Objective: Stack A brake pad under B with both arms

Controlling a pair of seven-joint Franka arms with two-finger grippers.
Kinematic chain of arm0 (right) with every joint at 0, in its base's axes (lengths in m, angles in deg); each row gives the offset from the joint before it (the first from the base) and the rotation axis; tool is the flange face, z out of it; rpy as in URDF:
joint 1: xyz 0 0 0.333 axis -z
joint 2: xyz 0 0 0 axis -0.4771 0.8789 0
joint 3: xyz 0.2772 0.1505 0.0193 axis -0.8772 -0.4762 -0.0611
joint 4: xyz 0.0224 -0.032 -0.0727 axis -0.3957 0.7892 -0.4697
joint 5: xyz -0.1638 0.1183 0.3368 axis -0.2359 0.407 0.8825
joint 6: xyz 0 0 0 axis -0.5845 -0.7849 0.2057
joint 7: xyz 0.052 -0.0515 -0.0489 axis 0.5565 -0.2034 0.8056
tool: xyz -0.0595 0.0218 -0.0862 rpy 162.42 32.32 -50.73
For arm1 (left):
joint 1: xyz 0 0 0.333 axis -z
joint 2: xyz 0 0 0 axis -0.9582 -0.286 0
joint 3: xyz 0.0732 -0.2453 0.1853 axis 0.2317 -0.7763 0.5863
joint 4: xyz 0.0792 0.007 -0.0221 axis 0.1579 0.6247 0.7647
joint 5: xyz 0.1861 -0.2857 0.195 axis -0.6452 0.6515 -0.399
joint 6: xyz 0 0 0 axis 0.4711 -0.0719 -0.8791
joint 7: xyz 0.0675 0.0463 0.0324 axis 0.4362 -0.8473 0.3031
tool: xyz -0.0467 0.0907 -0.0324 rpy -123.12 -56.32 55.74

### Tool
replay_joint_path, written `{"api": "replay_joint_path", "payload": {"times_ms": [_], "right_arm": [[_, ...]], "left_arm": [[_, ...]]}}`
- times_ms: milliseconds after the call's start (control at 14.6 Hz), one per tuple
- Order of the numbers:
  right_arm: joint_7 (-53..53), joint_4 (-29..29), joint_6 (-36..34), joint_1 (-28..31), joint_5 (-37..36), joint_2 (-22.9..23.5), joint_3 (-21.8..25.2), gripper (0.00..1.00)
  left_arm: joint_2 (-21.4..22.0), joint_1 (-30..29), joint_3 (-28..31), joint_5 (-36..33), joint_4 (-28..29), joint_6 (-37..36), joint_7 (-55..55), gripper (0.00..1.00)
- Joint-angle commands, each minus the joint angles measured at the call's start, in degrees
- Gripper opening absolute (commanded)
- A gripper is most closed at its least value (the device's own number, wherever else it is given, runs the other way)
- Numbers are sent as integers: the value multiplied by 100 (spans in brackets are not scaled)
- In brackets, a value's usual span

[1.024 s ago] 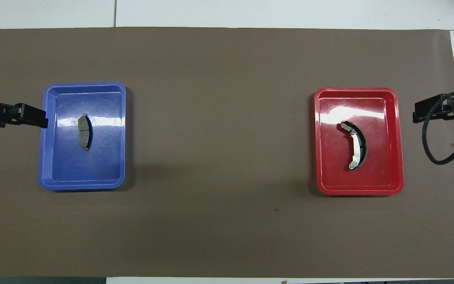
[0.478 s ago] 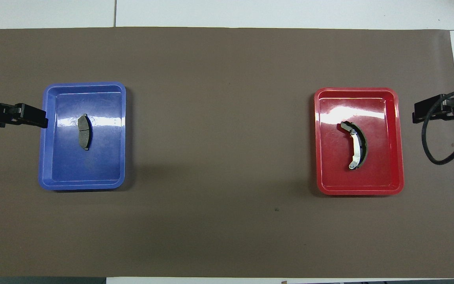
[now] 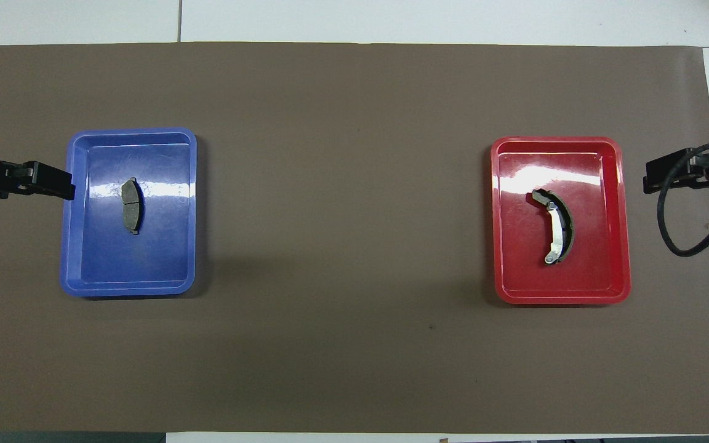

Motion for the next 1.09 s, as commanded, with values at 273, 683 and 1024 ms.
{"api": "replay_joint_path", "payload": {"times_ms": [273,683,1024], "right_arm": [[114,70,-43,79,103,-67,-26,100],[131,87,-34,79,103,-67,-26,100],[131,964,639,44,121,-418,-26,100]], "left_arm": [[254,-8,55,45,597,494,-78,97],[-272,-8,55,45,1232,1900,-95,96],[-1159,1,55,45,1610,3368,-218,96]]}}
